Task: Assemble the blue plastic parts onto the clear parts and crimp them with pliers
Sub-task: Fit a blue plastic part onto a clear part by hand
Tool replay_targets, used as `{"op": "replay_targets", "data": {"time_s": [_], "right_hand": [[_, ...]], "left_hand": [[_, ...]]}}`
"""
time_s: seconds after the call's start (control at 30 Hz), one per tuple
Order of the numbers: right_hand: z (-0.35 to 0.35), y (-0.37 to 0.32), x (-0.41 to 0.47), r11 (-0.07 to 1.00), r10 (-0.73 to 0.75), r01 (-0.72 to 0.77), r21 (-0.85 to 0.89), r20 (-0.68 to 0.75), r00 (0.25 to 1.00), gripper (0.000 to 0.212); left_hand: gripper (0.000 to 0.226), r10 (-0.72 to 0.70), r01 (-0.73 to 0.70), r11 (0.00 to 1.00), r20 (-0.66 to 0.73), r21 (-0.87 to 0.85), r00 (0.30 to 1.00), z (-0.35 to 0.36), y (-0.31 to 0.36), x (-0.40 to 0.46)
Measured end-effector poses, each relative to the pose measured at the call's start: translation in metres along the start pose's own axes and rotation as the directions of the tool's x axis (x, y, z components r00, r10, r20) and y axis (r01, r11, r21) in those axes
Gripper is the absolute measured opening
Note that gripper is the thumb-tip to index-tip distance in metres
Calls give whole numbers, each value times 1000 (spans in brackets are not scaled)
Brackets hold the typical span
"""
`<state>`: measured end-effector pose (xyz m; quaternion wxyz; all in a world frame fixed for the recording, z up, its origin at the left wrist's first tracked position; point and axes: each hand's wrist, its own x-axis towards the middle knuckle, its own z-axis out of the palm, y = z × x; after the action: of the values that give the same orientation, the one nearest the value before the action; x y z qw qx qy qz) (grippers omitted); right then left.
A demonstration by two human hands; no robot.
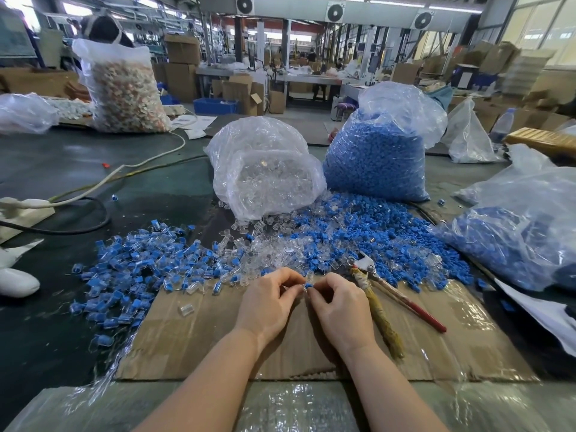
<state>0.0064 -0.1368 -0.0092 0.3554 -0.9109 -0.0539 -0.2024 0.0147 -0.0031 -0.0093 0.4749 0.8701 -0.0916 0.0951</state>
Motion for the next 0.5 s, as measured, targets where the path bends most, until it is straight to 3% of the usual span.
{"op": "replay_targets", "data": {"time_s": [0.5], "right_hand": [[0,0,0,999,-12,12,32,14,1000,10]], "left_hand": [[14,-30,29,999,11,23,999,0,0,3]]}}
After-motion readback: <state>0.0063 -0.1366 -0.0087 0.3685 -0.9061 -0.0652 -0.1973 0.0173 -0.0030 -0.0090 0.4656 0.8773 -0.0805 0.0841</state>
